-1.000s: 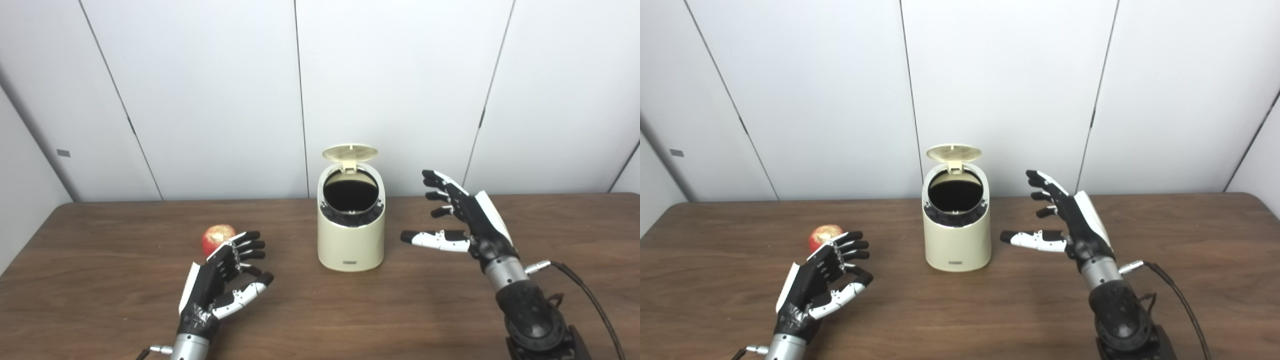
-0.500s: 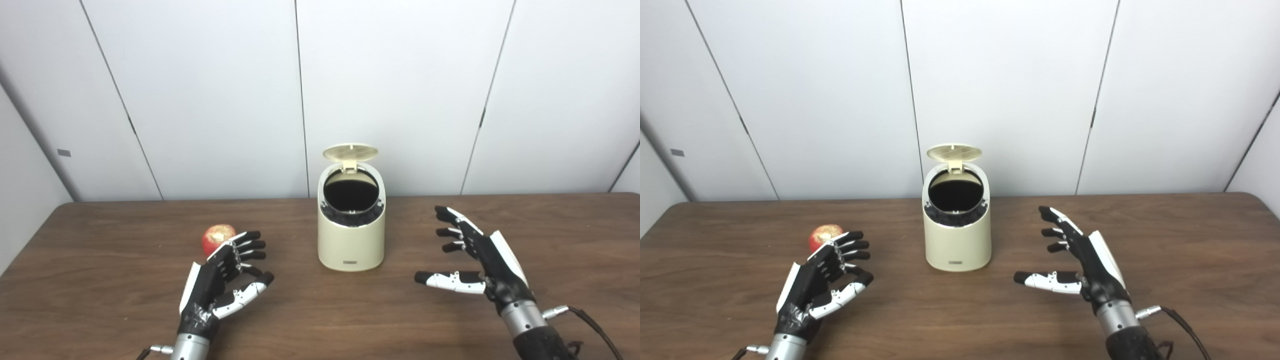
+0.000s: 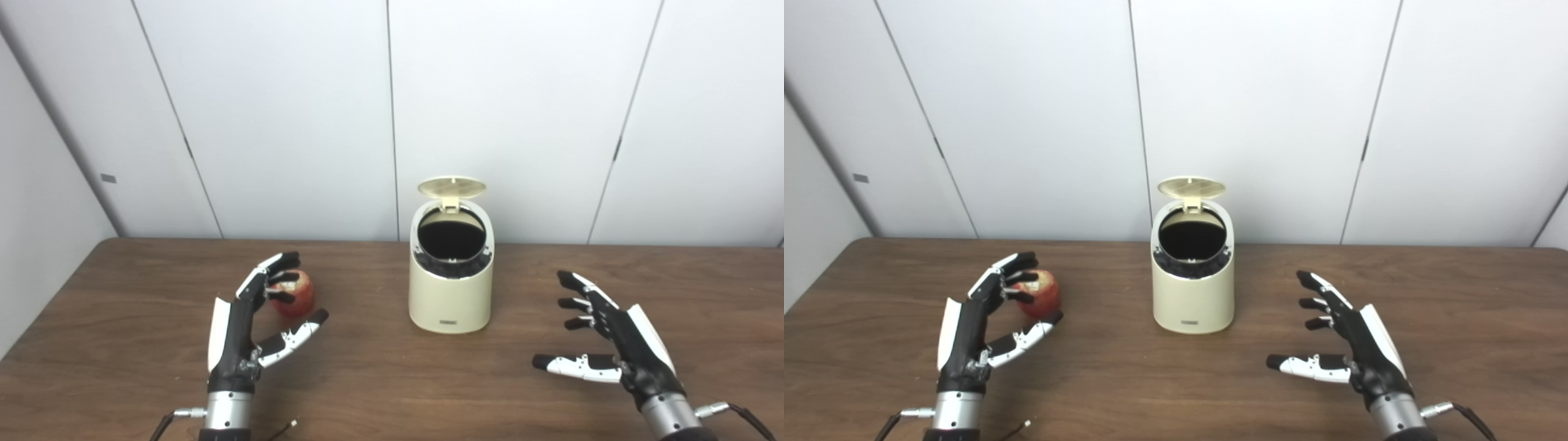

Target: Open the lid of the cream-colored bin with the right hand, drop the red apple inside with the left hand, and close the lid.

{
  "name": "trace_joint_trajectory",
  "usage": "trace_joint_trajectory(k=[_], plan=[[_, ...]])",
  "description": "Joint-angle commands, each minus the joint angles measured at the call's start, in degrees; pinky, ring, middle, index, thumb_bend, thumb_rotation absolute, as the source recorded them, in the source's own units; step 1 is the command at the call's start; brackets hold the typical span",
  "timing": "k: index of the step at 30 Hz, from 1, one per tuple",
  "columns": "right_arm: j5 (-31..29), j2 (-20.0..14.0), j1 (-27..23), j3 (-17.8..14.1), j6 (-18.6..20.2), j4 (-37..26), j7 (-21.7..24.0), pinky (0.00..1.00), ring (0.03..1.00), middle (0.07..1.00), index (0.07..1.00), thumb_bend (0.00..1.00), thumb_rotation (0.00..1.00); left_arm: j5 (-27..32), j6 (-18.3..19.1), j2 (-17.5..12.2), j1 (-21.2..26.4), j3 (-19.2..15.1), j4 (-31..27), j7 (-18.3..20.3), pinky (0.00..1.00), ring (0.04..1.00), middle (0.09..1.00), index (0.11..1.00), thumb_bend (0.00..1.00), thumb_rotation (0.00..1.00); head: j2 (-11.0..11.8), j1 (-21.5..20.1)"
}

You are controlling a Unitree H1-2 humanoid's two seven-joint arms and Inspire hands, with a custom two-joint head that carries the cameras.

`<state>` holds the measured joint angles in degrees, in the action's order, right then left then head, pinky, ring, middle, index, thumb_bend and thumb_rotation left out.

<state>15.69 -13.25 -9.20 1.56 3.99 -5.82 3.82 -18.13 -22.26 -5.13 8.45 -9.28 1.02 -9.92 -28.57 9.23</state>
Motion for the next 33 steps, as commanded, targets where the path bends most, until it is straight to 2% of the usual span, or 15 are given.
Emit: trace_joint_trajectory(k=[1, 7, 10, 14, 19, 21, 26, 33], plan=[[-1.1, -0.9, -2.0, -0.7, -2.5, -0.7, -0.3, 0.66, 0.804, 0.901, 0.886, 0.82, 0.15, -0.4, 0.8, -1.2, 2.8, -0.7, -2.7, -1.3, 0.63, 0.791, 0.833, 0.845, 0.71, 0.13, 0.0, 0.4], [-2.4, -1.2, -1.9, -1.7, -2.0, -0.7, 0.2, 0.69, 0.828, 0.912, 0.89, 0.8, 0.1, -1.7, 0.3, -3.1, 4.5, -1.8, -1.5, -4.0, 0.62, 0.762, 0.825, 0.834, 0.69, 0.08, 0.0, 1.3], [-2.5, -1.4, -1.9, -1.7, -1.8, -0.9, 0.4, 0.69, 0.83, 0.914, 0.893, 0.8, 0.09, -5.4, 2.7, -3.7, 5.2, -2.2, -1.1, -6.0, 0.63, 0.771, 0.831, 0.827, 0.71, 0.07, -0.1, 1.3], [-2.5, -1.6, -2.2, -1.5, -1.7, -1.2, 0.7, 0.67, 0.812, 0.906, 0.887, 0.8, 0.11, -11.4, 9.5, -6.4, 5.6, 0.0, -1.9, -3.4, 0.72, 0.822, 0.848, 0.845, 0.78, 0.13, -0.2, 1.3], [-2.7, -1.8, -2.2, -1.4, -0.9, -2.0, 1.4, 0.69, 0.812, 0.913, 0.891, 0.79, 0.1, -11.0, 16.7, -9.0, 6.5, 2.6, -1.7, 1.6, 0.75, 0.857, 0.877, 0.889, 0.87, 0.18, -0.4, 1.1], [-2.5, -1.9, -2.2, -1.5, -0.7, -2.3, 1.4, 0.69, 0.81, 0.912, 0.889, 0.78, 0.08, -11.9, 19.0, -10.1, 7.0, 3.6, -1.3, 2.9, 0.72, 0.844, 0.869, 0.884, 0.91, 0.22, -0.4, 1.3], [-1.7, -2.0, -2.2, -1.5, -0.9, -2.3, 1.0, 0.66, 0.806, 0.907, 0.883, 0.77, 0.04, -14.8, 22.1, -12.3, 7.9, 5.9, 1.0, 3.4, 0.64, 0.81, 0.845, 0.857, 0.95, 0.27, -0.4, 1.3], [-1.5, -2.0, -1.9, -1.8, -1.4, -2.1, 0.9, 0.66, 0.801, 0.905, 0.884, 0.77, 0.06, -14.9, 23.9, -13.2, 8.3, 7.5, 3.3, 3.0, 0.65, 0.817, 0.841, 0.864, 0.97, 0.28, -0.6, 1.0]])
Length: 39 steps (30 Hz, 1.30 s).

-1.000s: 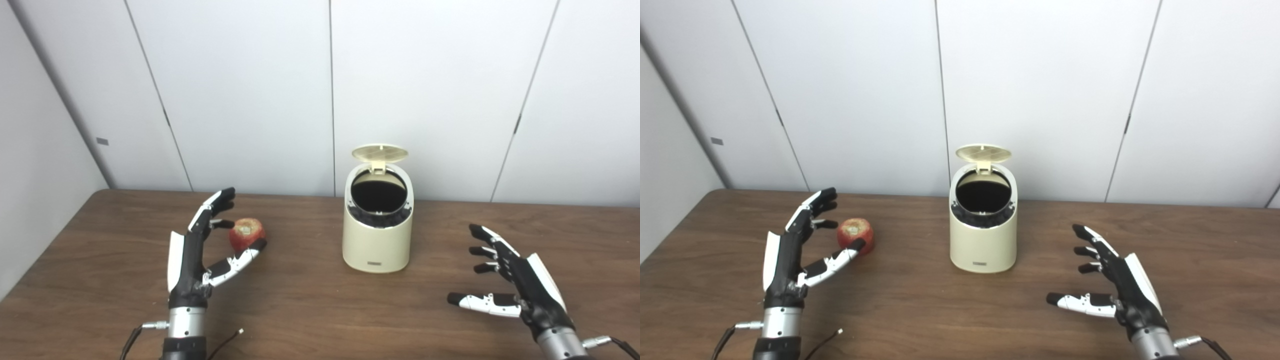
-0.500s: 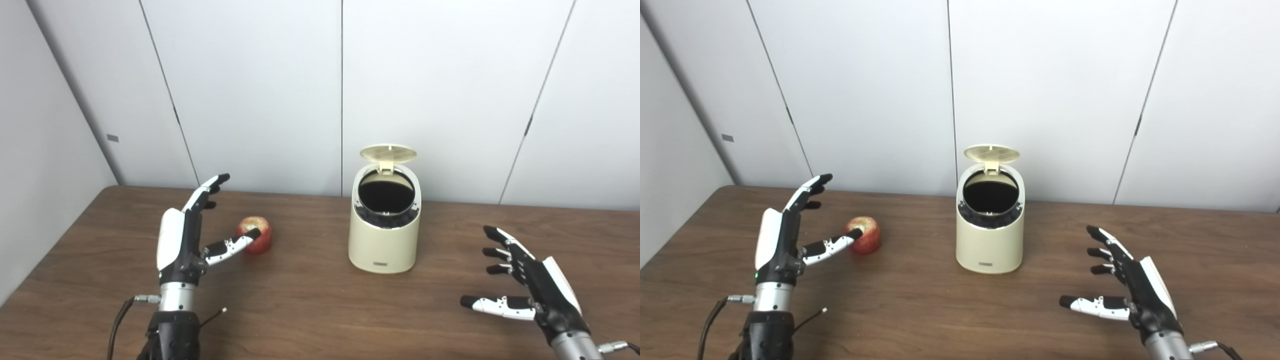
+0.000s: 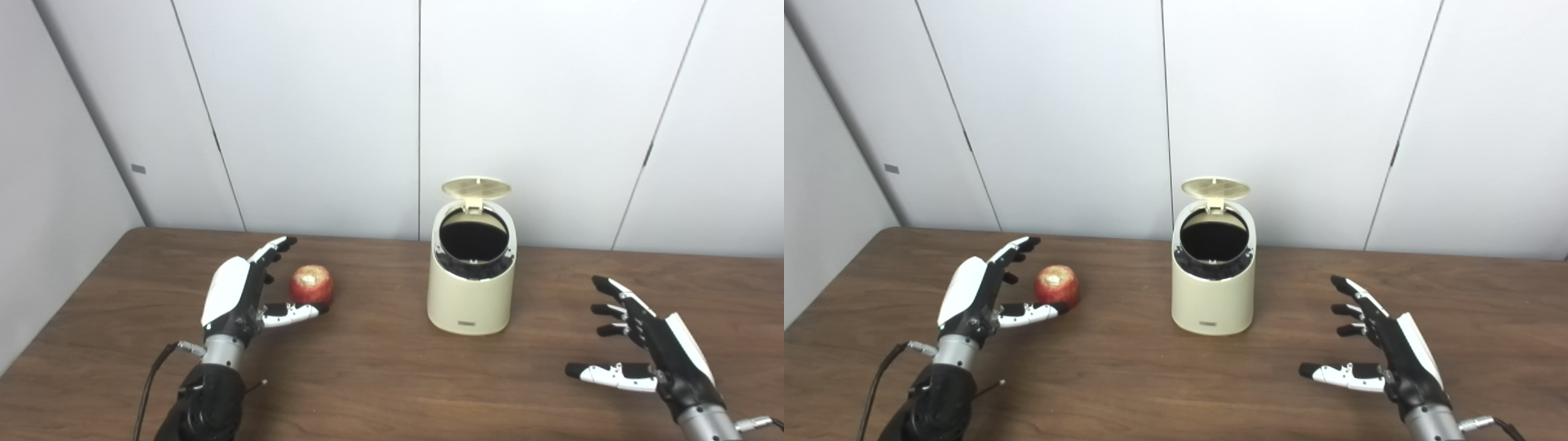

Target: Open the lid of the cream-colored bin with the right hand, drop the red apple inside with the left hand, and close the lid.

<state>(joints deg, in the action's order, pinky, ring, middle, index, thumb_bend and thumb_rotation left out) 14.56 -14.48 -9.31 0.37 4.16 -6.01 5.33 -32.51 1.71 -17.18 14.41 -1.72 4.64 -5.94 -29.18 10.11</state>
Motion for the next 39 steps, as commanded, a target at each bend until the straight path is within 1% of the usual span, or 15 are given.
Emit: trace_joint_trajectory(k=[1, 4, 7, 9, 11, 14, 19, 23, 25, 29, 31, 34, 35, 37, 39], plan=[[-0.6, -0.7, -1.8, -0.7, -1.6, -1.9, -0.7, 0.66, 0.802, 0.905, 0.883, 0.77, 0.06, -0.6, 0.0, -1.2, 2.4, 0.1, 0.2, -1.3, 0.66, 0.816, 0.84, 0.866, 0.97, 0.28, -0.1, 0.0], [-0.8, -0.6, -1.6, -0.9, -1.6, -1.9, -0.7, 0.67, 0.804, 0.906, 0.878, 0.78, 0.05, -1.8, -0.3, -1.5, 2.7, 0.9, 2.0, -2.6, 0.66, 0.822, 0.84, 0.871, 0.96, 0.28, -0.1, -0.2], [-0.9, -0.5, -1.3, -1.0, -1.3, -2.6, -0.6, 0.67, 0.801, 0.902, 0.874, 0.79, 0.09, -2.3, -0.9, -1.8, 3.0, 1.4, 3.8, -3.8, 0.67, 0.824, 0.842, 0.869, 0.95, 0.29, -0.1, -0.4], [-0.9, -0.5, -1.1, -1.1, -0.9, -3.0, -0.5, 0.66, 0.804, 0.904, 0.874, 0.79, 0.08, -2.4, -0.9, -2.0, 3.2, 1.8, 4.6, -4.2, 0.68, 0.837, 0.853, 0.873, 0.95, 0.29, -0.1, -0.4], [-1.0, -0.5, -0.9, -1.1, -1.0, -3.1, -0.5, 0.65, 0.806, 0.905, 0.874, 0.79, 0.07, -2.7, -0.3, -2.1, 3.3, 2.2, 4.9, -4.2, 0.69, 0.846, 0.859, 0.877, 0.94, 0.3, -0.2, -0.4], [-0.8, -0.5, -0.6, -1.0, -1.0, -3.3, -0.6, 0.65, 0.804, 0.904, 0.871, 0.78, 0.08, -3.1, 0.3, -2.0, 3.6, 2.7, 5.7, -4.5, 0.69, 0.853, 0.863, 0.879, 0.94, 0.3, -0.2, -0.5], [-1.1, -0.4, -0.3, -1.1, -0.9, -3.7, -0.5, 0.65, 0.809, 0.91, 0.871, 0.78, 0.06, -3.3, 1.4, -1.6, 4.1, 3.2, 6.7, -4.7, 0.69, 0.835, 0.851, 0.877, 0.93, 0.3, -0.3, -0.7], [-1.2, -0.5, -0.2, -1.1, -1.1, -3.7, -0.4, 0.64, 0.806, 0.905, 0.868, 0.78, 0.06, -3.0, 1.1, -1.3, 4.7, 4.0, 8.3, -5.1, 0.67, 0.796, 0.81, 0.863, 0.9, 0.29, -0.5, -0.8], [-1.3, -0.6, 0.0, -1.1, -1.1, -3.8, -0.3, 0.64, 0.808, 0.904, 0.869, 0.78, 0.08, -2.8, 0.4, -1.1, 5.1, 4.4, 9.4, -5.6, 0.65, 0.771, 0.787, 0.852, 0.9, 0.28, -0.6, -0.9], [-0.6, -0.7, 0.3, -1.0, -0.2, -4.5, -0.3, 0.63, 0.803, 0.902, 0.871, 0.78, 0.1, -1.7, 0.3, -0.4, 5.9, 5.1, 10.8, -5.9, 0.63, 0.72, 0.736, 0.831, 0.88, 0.24, -0.8, -1.3], [-0.7, -0.7, 0.4, -1.0, -0.2, -4.6, -0.3, 0.63, 0.802, 0.904, 0.871, 0.78, 0.1, -1.1, 0.0, -0.1, 6.3, 5.3, 11.6, -6.1, 0.6, 0.689, 0.713, 0.814, 0.87, 0.24, -0.9, -1.5], [-0.8, -0.7, 0.5, -1.1, -0.3, -4.7, -0.3, 0.63, 0.8, 0.908, 0.873, 0.77, 0.09, 0.0, -1.8, 0.4, 7.1, 5.5, 13.4, -6.8, 0.57, 0.647, 0.678, 0.789, 0.87, 0.21, -1.1, -1.7], [-0.7, -0.7, 0.6, -1.2, -0.4, -4.8, -0.4, 0.63, 0.794, 0.906, 0.873, 0.77, 0.1, 0.8, -2.5, 0.6, 7.4, 5.6, 14.0, -6.7, 0.55, 0.621, 0.647, 0.756, 0.85, 0.19, -1.1, -1.8], [-0.6, -0.8, 0.7, -1.2, -0.2, -5.0, -0.4, 0.64, 0.79, 0.905, 0.873, 0.77, 0.11, 1.8, -3.6, 0.7, 7.9, 5.7, 15.0, -6.9, 0.55, 0.606, 0.627, 0.732, 0.83, 0.16, -1.2, -2.0], [-0.6, -0.8, 0.8, -1.3, 0.0, -5.3, -0.4, 0.64, 0.784, 0.906, 0.871, 0.77, 0.12, 2.2, -4.6, 0.9, 8.4, 5.9, 16.1, -7.6, 0.53, 0.568, 0.583, 0.681, 0.8, 0.11, -1.3, -2.1]])
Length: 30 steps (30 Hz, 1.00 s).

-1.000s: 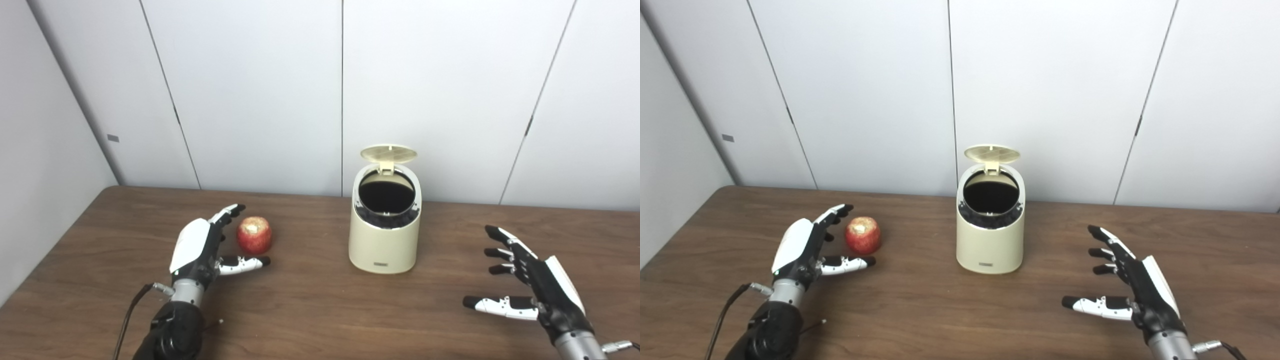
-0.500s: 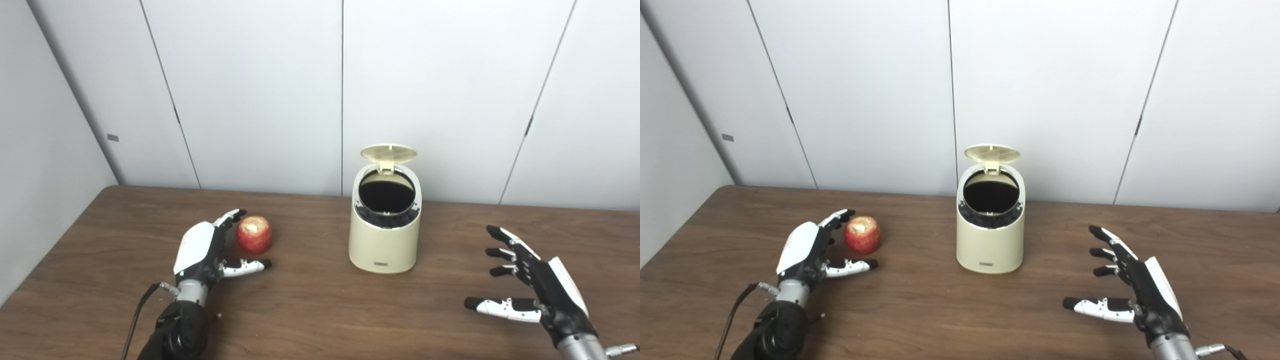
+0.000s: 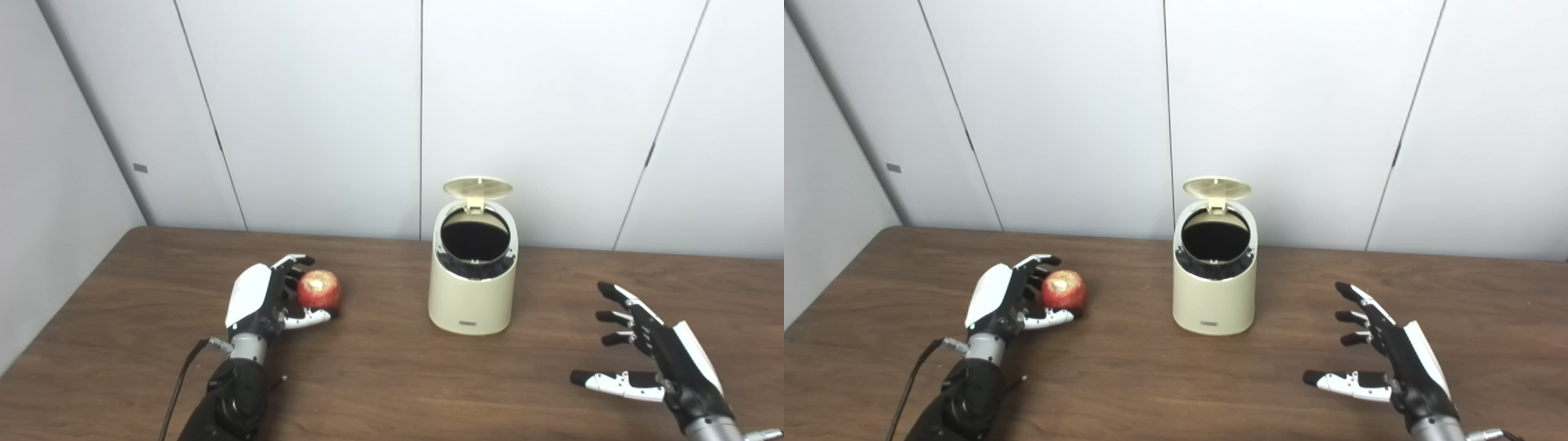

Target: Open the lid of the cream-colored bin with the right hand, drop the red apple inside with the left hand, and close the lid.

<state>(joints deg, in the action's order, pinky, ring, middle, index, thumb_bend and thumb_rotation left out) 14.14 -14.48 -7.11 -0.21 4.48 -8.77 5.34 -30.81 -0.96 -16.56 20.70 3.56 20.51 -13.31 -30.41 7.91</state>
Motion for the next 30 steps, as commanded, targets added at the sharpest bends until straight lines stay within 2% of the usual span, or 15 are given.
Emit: trace_joint_trajectory(k=[1, 3, 4, 5, 8, 14, 23, 30], plan=[[-0.3, -0.8, -1.3, -0.9, -0.3, -2.6, -0.4, 0.64, 0.783, 0.906, 0.871, 0.77, 0.12, 0.5, -2.8, 0.5, 2.4, 0.7, 1.0, -1.2, 0.53, 0.561, 0.575, 0.672, 0.8, 0.1, -0.1, 0.0], [-0.3, -0.9, -1.1, -1.0, -0.2, -2.9, -0.5, 0.63, 0.778, 0.904, 0.867, 0.76, 0.12, 0.4, -3.7, 0.8, 2.8, 0.8, 2.1, -2.9, 0.47, 0.498, 0.482, 0.566, 0.57, 0.02, -0.2, 0.0], [-0.3, -0.9, -1.0, -1.1, -0.1, -2.9, -0.5, 0.63, 0.778, 0.904, 0.867, 0.76, 0.12, 0.2, -4.0, 1.0, 3.0, 0.8, 2.7, -3.8, 0.47, 0.491, 0.474, 0.555, 0.55, 0.01, -0.3, -0.1], [-0.3, -1.0, -0.9, -1.1, -0.3, -2.8, -0.5, 0.63, 0.78, 0.904, 0.867, 0.76, 0.13, 0.1, -4.0, 1.2, 3.2, 0.8, 3.1, -4.5, 0.41, 0.457, 0.463, 0.537, 0.54, 0.0, -0.3, -0.1], [-0.2, -0.9, -0.8, -1.3, -0.6, -2.6, -0.7, 0.63, 0.777, 0.902, 0.866, 0.76, 0.12, 0.1, -4.7, 1.6, 3.6, 0.8, 4.1, -6.2, 0.31, 0.395, 0.456, 0.504, 0.52, 0.0, -0.4, -0.1], [0.5, -0.8, -0.7, -1.4, 0.0, -2.9, -0.8, 0.61, 0.773, 0.898, 0.864, 0.76, 0.13, 0.2, -7.2, 2.2, 3.5, 0.7, 4.2, -9.0, 0.28, 0.375, 0.454, 0.497, 0.52, 0.0, -0.1, -0.2], [1.0, -0.1, -0.7, -0.5, -1.7, -1.9, -1.1, 0.62, 0.779, 0.886, 0.851, 0.77, 0.13, -2.1, -12.0, 3.1, 2.1, 0.9, -3.9, -12.7, 0.33, 0.393, 0.443, 0.51, 0.52, 0.0, 1.4, -3.3], [3.1, 0.4, -0.7, 0.3, 0.1, -2.3, -1.4, 0.63, 0.778, 0.882, 0.86, 0.77, 0.18, -3.1, -11.5, 4.7, 2.3, 1.1, -13.9, -11.2, 0.33, 0.389, 0.444, 0.507, 0.52, 0.0, 1.9, -4.4]])
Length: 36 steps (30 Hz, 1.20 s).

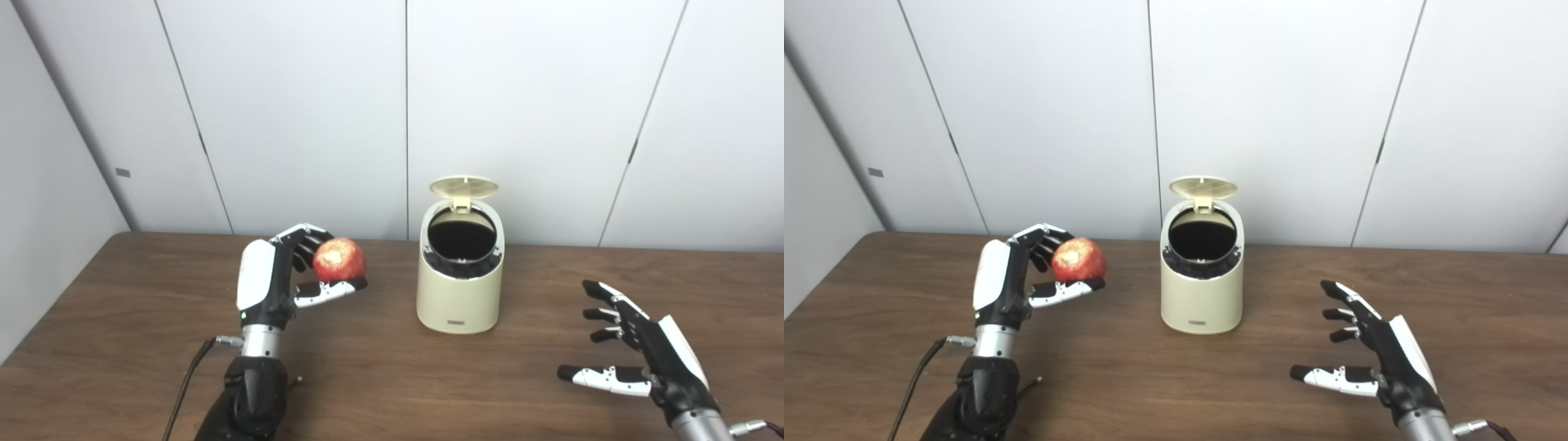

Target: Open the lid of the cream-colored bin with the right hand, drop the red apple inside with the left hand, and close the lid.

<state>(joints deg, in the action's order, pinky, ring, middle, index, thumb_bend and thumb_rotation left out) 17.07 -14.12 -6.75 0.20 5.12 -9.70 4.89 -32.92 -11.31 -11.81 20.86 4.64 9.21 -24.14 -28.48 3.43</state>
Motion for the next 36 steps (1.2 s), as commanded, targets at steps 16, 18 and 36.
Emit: trace_joint_trajectory(k=[16, 18, 36], plan=[[2.6, 1.0, -1.1, 1.0, 0.3, -1.6, -1.0, 0.61, 0.774, 0.887, 0.87, 0.76, 0.19, -3.9, -1.6, 2.5, 6.0, 1.0, -9.7, 3.6, 0.29, 0.368, 0.481, 0.479, 0.53, 0.0, 0.7, -1.6], [2.5, 1.0, -1.2, 1.0, -0.1, -1.3, -1.2, 0.61, 0.776, 0.886, 0.867, 0.77, 0.19, -4.1, -1.4, 3.0, 6.3, 1.0, -9.7, 3.7, 0.28, 0.368, 0.479, 0.481, 0.53, 0.0, 0.8, -1.7], [3.4, 1.7, -1.3, 1.2, 1.2, -2.4, -1.1, 0.63, 0.779, 0.88, 0.865, 0.77, 0.2, -5.2, -1.5, 7.7, 8.9, 2.6, -4.1, 2.9, 0.28, 0.371, 0.474, 0.485, 0.53, 0.0, 0.8, -3.0]])
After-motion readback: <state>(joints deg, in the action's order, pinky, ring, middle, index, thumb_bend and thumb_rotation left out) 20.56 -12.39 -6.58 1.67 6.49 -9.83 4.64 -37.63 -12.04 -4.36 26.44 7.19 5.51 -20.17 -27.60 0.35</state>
